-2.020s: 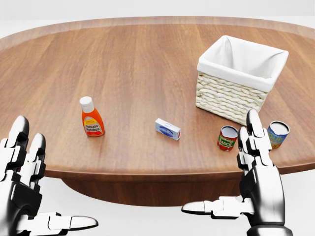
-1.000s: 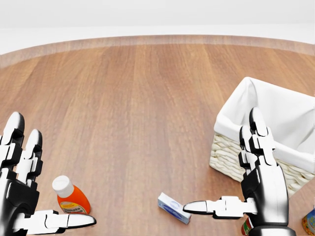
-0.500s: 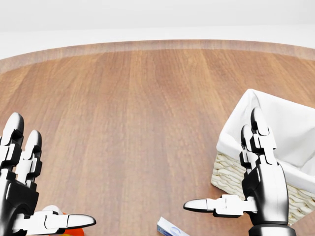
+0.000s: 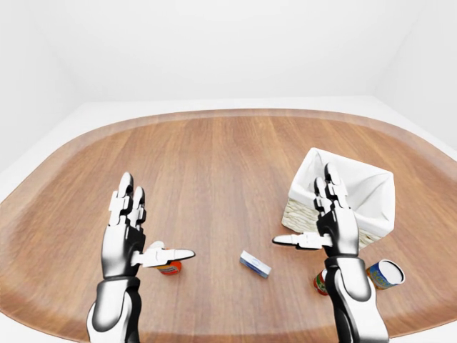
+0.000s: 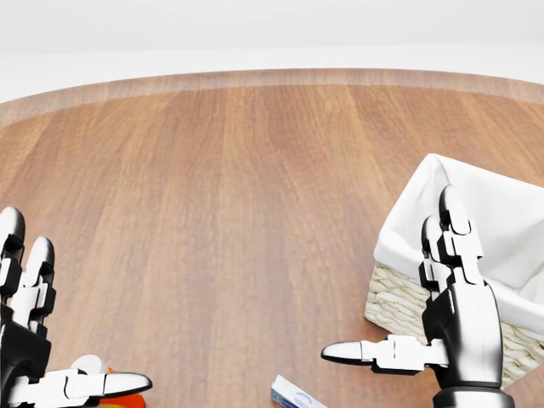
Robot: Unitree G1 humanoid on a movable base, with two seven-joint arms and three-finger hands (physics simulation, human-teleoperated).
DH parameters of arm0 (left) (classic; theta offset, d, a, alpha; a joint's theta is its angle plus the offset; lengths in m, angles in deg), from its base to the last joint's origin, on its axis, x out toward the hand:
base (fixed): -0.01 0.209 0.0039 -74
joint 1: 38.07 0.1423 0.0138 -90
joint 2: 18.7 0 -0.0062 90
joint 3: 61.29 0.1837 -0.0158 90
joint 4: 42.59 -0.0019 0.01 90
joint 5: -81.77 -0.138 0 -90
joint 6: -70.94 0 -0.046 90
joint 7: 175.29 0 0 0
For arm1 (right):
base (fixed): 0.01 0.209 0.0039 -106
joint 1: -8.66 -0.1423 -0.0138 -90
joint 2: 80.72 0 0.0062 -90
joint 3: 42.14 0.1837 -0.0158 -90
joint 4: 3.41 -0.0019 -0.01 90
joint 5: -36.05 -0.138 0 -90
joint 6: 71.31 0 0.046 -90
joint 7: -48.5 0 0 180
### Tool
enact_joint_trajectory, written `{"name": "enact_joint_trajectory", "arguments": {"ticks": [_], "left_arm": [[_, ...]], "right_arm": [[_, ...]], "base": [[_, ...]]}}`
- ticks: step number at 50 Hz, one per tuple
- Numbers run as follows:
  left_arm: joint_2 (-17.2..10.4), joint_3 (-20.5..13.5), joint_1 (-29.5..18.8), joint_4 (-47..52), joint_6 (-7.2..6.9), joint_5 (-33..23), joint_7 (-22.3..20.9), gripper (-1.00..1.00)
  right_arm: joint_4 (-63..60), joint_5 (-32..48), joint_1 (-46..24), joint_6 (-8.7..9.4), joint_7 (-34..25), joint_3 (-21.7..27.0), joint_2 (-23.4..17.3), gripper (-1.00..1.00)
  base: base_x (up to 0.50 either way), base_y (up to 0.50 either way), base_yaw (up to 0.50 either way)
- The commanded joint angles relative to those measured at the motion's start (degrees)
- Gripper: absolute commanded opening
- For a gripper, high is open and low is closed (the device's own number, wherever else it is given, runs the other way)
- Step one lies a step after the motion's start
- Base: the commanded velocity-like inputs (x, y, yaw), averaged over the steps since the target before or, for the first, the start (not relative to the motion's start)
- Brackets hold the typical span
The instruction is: Pick up the ketchup, and put it in the basket.
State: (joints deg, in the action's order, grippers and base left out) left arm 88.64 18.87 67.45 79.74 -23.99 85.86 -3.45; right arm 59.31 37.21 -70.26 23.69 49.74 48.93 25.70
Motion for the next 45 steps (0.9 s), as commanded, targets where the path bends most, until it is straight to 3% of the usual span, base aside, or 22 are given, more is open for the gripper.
{"name": "enact_joint_trajectory", "arguments": {"ticks": [1, 4, 8, 13, 14, 16, 24, 25, 26, 31, 45], "left_arm": [[0.05, -3.41, 0.70, -5.05, 1.64, -3.07, -0.71, 1.00], [0.05, -4.41, 0.38, -6.52, 2.53, -3.63, -0.95, 1.00], [-0.20, -5.32, -0.11, -9.80, 4.84, -5.28, -0.74, 1.00], [-0.47, -6.07, -0.48, -13.72, 8.78, -7.59, 0.74, 1.00], [-0.54, -6.15, -0.35, -13.63, 8.73, -7.48, 0.54, 1.00], [-1.20, -7.44, -0.71, -15.26, 9.93, -8.23, 0.77, 1.00], [-2.38, -9.60, -2.50, -20.66, 9.93, -9.07, 1.38, 1.00], [-7.36, -10.06, -13.58, -57.73, 9.93, -14.67, 10.02, 1.00], [-9.25, -8.69, -15.40, -64.00, 9.93, -13.90, 12.01, 1.00], [-11.32, -5.46, -15.49, -66.16, 9.93, -11.61, 14.29, 1.00], [-12.51, -3.35, -16.46, -69.43, 9.93, -10.59, 15.84, 1.00]], "right_arm": [[0.35, 0.38, -0.09, 0.00, 0.16, -0.11, 0.08, 1.00], [0.49, 0.37, -0.12, 0.00, 0.12, -0.18, 0.02, 1.00], [0.71, 0.39, -0.19, 0.00, 0.10, -0.14, -0.01, 1.00], [0.46, 0.49, -0.10, 0.00, 0.07, -0.41, 0.02, 1.00], [0.43, 0.54, -0.12, 0.00, 0.13, -0.44, 0.03, 1.00], [0.64, 0.60, -0.31, 0.00, 0.18, -0.54, 0.01, 1.00], [1.50, 0.60, -0.59, 0.00, 0.22, -0.56, -0.03, 1.00], [2.87, 0.55, -1.12, -0.15, 0.29, -0.41, -0.04, 1.00], [2.89, 0.52, -1.16, -0.11, 0.32, -0.41, -0.05, 1.00], [3.22, 0.67, -1.35, -0.09, 0.46, -0.53, -0.06, 1.00], [3.83, 0.60, -1.52, -0.52, 0.47, -0.38, -0.13, 1.00]], "base": [[0.00, 0.00, 0.00], [0.00, 0.00, 0.00], [0.00, 0.00, 0.00], [0.00, 0.00, 0.00], [0.00, 0.00, 0.00], [0.00, 0.00, 0.00], [0.00, 0.00, 0.00], [0.00, 0.00, 0.00], [0.00, 0.00, 0.00], [0.00, 0.00, 0.00], [0.00, 0.00, 0.00]]}}
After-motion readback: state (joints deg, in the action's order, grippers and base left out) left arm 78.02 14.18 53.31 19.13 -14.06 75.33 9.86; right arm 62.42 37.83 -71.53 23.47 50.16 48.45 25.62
